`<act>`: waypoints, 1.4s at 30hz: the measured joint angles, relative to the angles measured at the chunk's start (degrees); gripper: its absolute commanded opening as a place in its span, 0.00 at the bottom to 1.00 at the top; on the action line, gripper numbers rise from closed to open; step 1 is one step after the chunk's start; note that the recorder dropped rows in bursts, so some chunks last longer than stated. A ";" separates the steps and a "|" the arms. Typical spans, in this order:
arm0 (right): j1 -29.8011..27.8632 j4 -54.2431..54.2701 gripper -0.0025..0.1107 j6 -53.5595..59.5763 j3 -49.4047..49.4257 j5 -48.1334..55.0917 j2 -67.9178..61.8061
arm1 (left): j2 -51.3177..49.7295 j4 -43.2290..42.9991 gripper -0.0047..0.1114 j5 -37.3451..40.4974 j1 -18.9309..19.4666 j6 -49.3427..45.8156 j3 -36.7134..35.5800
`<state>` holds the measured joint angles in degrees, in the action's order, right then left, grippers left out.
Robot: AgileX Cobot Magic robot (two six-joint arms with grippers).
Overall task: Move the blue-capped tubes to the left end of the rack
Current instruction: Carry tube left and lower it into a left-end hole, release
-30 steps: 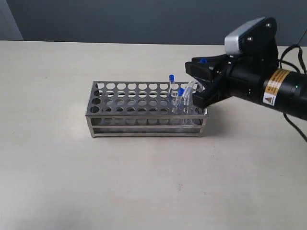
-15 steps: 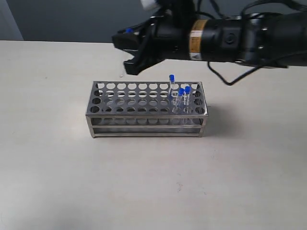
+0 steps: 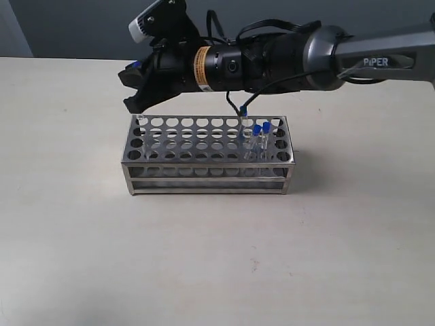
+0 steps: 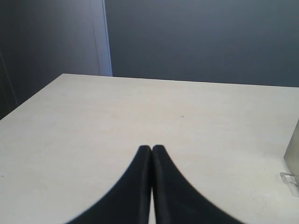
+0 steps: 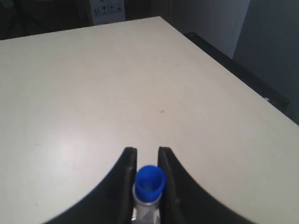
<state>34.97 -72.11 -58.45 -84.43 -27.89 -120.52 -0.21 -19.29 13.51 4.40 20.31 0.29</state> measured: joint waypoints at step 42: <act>0.76 -25.80 0.02 -23.87 -10.74 -1.36 -9.90 | 0.00 0.00 0.04 0.00 0.00 0.00 0.00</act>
<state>35.72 -97.91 -82.33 -95.17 -29.24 -130.42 -0.21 -19.29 13.51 4.40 20.31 0.29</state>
